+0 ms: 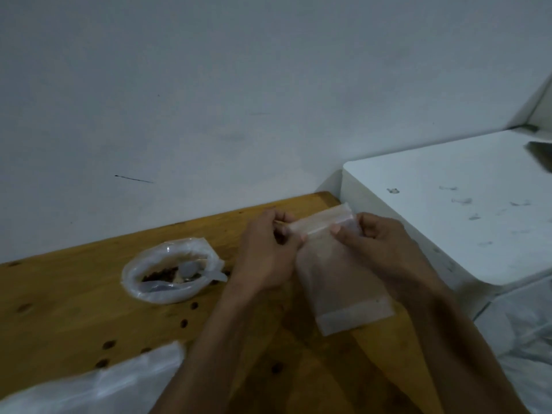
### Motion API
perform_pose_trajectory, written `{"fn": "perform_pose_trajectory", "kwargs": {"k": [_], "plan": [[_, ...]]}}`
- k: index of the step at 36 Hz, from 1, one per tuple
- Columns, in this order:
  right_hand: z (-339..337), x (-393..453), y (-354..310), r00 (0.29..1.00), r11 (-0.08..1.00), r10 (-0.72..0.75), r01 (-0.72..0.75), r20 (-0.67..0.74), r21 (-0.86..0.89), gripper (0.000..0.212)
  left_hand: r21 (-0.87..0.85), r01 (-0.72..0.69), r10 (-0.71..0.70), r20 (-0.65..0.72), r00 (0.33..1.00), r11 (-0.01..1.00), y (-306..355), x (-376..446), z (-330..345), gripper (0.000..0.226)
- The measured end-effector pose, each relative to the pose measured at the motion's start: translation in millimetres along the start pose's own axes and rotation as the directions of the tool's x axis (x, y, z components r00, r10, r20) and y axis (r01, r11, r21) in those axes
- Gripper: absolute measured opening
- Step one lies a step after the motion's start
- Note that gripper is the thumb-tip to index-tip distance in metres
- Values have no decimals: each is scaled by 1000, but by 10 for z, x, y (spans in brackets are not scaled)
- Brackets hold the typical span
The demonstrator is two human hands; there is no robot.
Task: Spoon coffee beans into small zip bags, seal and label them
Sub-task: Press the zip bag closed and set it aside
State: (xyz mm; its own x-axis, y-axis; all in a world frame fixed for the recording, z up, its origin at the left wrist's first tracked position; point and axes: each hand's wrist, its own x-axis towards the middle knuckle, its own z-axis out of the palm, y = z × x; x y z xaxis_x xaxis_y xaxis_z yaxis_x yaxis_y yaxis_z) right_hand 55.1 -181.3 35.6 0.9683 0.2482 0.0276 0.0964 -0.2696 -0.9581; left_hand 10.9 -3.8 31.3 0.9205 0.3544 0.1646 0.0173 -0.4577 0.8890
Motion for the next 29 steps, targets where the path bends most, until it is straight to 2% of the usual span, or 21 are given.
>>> {"fn": "perform_pose_trajectory", "kwargs": {"k": [2, 4, 7, 9, 10, 13, 15, 21, 25, 29], "plan": [[17, -90, -184, 997, 986, -52, 41, 64, 163, 15, -39, -32, 30, -53, 998, 999, 108, -85, -193, 26], [100, -176, -347, 988, 955, -118, 86, 97, 283, 15, -4, -83, 81, -185, 979, 997, 227, -212, -389, 35], [338, -294, -571, 975, 936, -206, 170, 86, 307, 14, 118, -171, 204, -382, 901, 978, 387, -457, -683, 31], [552, -385, -703, 960, 929, -269, 237, 78, 284, 10, 132, -178, 218, -428, 877, 975, 443, -589, -887, 31], [667, -433, -755, 946, 927, -313, 285, 83, 242, 10, 83, -169, 188, -427, 885, 982, 452, -643, -981, 37], [1032, -596, -872, 879, 892, -446, 421, 167, 167, 11, -241, -78, -20, -379, 925, 967, 420, -748, -1258, 55], [1249, -672, -903, 841, 872, -486, 449, 237, 195, 10, -370, -18, -126, -360, 925, 929, 338, -797, -1432, 53], [1653, -774, -1001, 758, 882, -467, 359, 456, 306, 27, -471, -37, -137, -330, 934, 882, 105, -988, -1834, 37], [1804, -799, -1128, 766, 898, -388, 188, 512, 398, 36, -420, -69, -91, -350, 932, 905, 23, -1080, -1965, 40], [1893, -768, -1176, 780, 913, -362, 188, 510, 361, 35, -344, -86, -48, -365, 930, 935, -30, -1098, -2015, 34]]}}
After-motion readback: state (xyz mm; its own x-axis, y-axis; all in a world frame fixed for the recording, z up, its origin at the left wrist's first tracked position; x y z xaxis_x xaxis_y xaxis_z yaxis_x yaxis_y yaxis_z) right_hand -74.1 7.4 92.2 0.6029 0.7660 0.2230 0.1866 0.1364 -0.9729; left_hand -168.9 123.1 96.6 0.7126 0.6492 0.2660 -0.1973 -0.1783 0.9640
